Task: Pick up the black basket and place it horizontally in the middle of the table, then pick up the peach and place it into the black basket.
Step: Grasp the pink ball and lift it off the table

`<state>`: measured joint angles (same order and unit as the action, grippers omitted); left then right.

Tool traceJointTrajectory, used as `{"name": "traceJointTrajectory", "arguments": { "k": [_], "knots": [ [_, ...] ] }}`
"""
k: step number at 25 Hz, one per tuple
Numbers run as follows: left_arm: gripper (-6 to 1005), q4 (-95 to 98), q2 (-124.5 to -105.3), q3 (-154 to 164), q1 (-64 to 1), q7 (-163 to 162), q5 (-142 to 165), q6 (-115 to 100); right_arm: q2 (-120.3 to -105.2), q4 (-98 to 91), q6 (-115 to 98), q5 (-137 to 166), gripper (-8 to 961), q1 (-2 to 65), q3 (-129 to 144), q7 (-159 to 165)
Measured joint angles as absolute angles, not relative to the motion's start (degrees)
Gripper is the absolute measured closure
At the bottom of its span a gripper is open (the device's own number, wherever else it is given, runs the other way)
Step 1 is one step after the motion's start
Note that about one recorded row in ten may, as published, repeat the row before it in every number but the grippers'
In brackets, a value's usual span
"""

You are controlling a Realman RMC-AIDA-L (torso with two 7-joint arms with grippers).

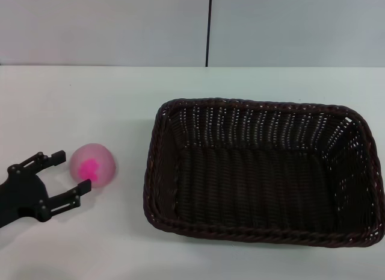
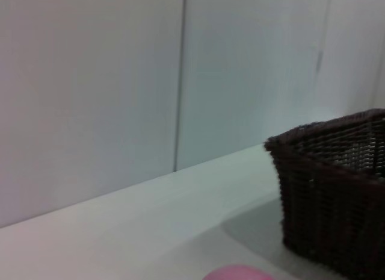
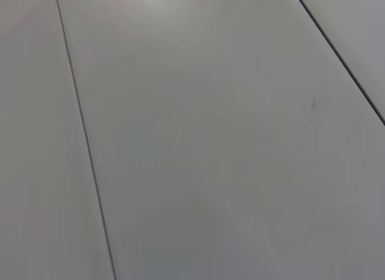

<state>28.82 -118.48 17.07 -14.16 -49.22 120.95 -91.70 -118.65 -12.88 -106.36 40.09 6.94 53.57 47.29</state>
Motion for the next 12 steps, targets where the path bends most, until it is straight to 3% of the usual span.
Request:
{"name": "traceJointTrajectory", "arguments": {
  "k": [12],
  "knots": [
    [224, 22.6, -118.48, 17.5, -16.0, -43.9, 120.5, -86.5, -118.65, -12.1, -106.4, 40.1, 399, 6.9, 53.7, 47.3]
  ]
}}
